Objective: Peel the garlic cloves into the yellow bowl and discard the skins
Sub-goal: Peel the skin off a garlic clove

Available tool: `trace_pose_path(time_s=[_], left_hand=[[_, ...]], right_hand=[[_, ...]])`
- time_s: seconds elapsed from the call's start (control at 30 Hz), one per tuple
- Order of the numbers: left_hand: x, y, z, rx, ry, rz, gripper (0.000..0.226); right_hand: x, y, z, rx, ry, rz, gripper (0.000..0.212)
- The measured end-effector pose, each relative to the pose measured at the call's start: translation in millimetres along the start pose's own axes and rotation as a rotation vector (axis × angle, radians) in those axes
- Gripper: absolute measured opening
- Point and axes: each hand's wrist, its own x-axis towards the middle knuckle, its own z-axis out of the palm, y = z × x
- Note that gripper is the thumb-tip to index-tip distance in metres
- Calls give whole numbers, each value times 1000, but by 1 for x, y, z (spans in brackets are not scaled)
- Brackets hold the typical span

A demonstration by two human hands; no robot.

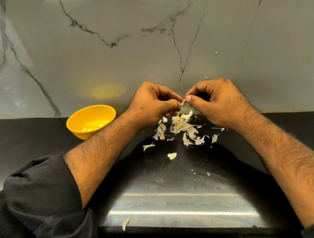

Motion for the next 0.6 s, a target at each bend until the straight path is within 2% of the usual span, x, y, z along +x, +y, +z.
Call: trace_pose_path(time_s=[0.43, 0.6], left_hand=[[-1, 3, 3, 134, 17, 9, 9], [1, 2, 1, 215, 28, 54, 11]], right_hand=[[1, -4, 5, -314, -104, -147, 15], [1, -4, 7, -295, -87, -108, 15]])
